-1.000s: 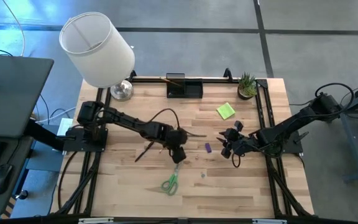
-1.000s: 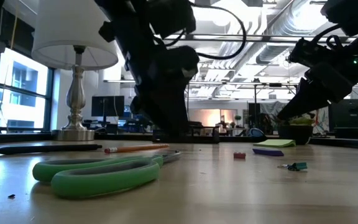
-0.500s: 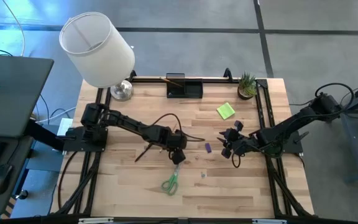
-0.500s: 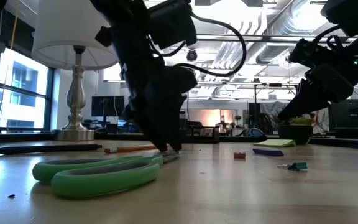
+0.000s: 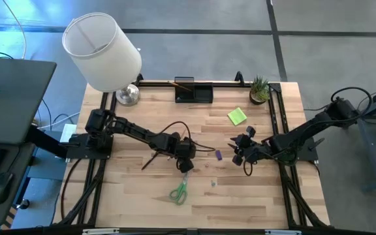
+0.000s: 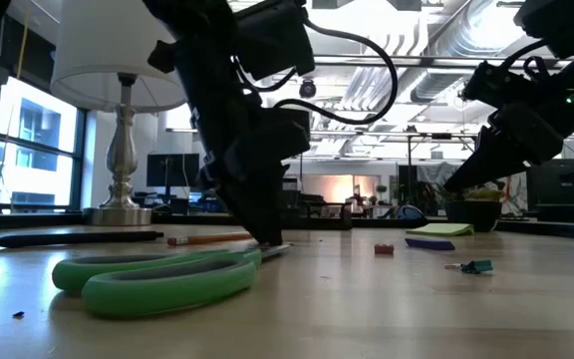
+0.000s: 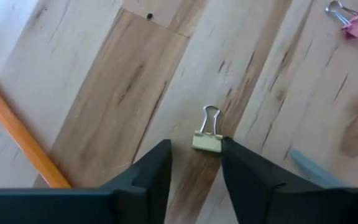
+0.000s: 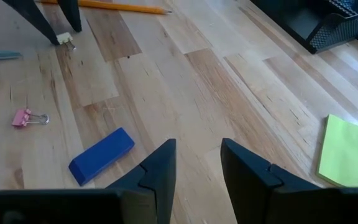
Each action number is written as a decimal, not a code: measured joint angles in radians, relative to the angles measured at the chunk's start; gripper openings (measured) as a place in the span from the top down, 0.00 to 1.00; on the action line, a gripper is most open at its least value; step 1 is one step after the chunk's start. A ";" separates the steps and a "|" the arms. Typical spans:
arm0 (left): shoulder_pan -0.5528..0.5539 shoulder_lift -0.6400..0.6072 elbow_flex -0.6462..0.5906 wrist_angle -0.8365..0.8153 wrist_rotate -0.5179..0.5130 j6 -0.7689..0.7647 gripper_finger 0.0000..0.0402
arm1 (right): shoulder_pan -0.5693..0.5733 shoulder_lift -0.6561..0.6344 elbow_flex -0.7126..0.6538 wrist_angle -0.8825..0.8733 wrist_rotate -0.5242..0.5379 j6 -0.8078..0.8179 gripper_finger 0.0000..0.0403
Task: Pick and place office supplies into organizer
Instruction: Put the yellow binder clip into the black desk organizer
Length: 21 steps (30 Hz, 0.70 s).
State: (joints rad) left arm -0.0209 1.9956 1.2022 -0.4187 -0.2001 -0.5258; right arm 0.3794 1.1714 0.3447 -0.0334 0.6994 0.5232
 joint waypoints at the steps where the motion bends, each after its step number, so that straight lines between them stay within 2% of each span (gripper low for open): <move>1: 0.001 0.000 0.000 0.000 0.001 0.017 0.71 | 0.000 0.000 0.000 0.000 0.000 0.000 0.71; 11: 0.001 -0.013 -0.003 0.014 0.010 0.155 0.83 | 0.000 0.000 0.000 0.000 0.001 0.000 0.71; 21: 0.002 -0.068 -0.005 0.012 0.003 0.255 0.89 | 0.000 0.000 0.000 -0.007 0.005 0.000 0.71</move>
State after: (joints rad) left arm -0.0193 1.9276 1.1969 -0.4070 -0.1967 -0.2705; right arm 0.3798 1.1717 0.3447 -0.0406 0.7049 0.5232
